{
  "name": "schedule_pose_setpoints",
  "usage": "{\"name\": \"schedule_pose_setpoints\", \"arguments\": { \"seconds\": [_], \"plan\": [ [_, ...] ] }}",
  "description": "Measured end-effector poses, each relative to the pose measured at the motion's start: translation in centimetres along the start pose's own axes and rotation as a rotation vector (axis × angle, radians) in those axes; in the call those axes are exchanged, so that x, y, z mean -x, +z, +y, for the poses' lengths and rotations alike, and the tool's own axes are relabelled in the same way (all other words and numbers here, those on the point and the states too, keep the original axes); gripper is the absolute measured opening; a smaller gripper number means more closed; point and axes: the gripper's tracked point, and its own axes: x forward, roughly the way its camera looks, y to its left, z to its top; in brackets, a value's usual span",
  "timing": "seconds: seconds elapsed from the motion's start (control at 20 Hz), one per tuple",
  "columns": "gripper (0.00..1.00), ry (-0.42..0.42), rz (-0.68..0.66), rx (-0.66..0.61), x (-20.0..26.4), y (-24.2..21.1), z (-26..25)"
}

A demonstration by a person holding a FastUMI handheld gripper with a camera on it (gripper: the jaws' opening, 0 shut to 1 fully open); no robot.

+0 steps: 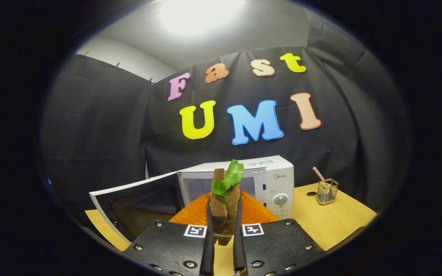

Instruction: Open the microwave, put the food inside, and close the microwave door.

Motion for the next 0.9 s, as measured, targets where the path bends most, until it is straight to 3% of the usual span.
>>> {"name": "schedule_pose_setpoints", "arguments": {
  "seconds": [0.15,0.35,0.9],
  "plan": [
    [0.2,-0.023,-0.029,0.019,-2.7,0.2,0.4],
    [0.19,-0.005,0.009,-0.163,-6.3,-1.8,1.4],
    [0.19,-0.088,0.08,-0.574,-14.7,-8.9,1.1]
  ]
}}
